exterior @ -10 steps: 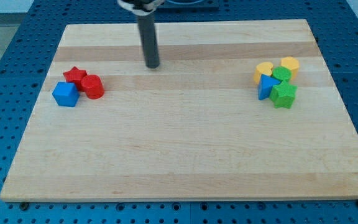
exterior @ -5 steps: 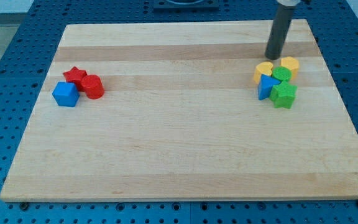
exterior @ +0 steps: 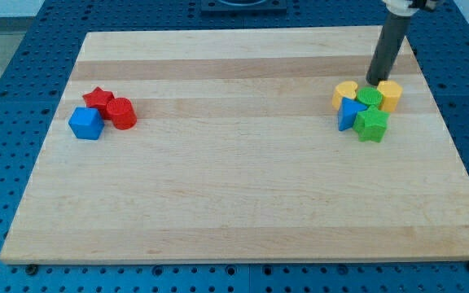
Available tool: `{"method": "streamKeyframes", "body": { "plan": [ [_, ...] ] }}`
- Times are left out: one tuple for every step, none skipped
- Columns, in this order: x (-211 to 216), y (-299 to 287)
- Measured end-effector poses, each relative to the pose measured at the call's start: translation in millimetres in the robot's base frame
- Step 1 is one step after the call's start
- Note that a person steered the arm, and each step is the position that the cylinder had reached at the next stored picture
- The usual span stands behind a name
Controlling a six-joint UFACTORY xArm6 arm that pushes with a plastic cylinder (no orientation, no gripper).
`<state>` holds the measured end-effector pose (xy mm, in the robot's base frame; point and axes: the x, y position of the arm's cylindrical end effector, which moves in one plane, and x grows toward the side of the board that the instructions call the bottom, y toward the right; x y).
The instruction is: Push the yellow hexagon along with green star to the bottom right
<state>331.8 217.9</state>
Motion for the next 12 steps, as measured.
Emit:
{"method": "streamKeyframes", "body": {
  "plan": [
    [-2,20],
    [3,34],
    [11,25],
    [31,11],
    [48,3],
    [65,-9],
    [82,-26],
    [101,-39],
    [103,-55],
    [104,-69],
    [115,-74],
    [130,-74]
  ]
}}
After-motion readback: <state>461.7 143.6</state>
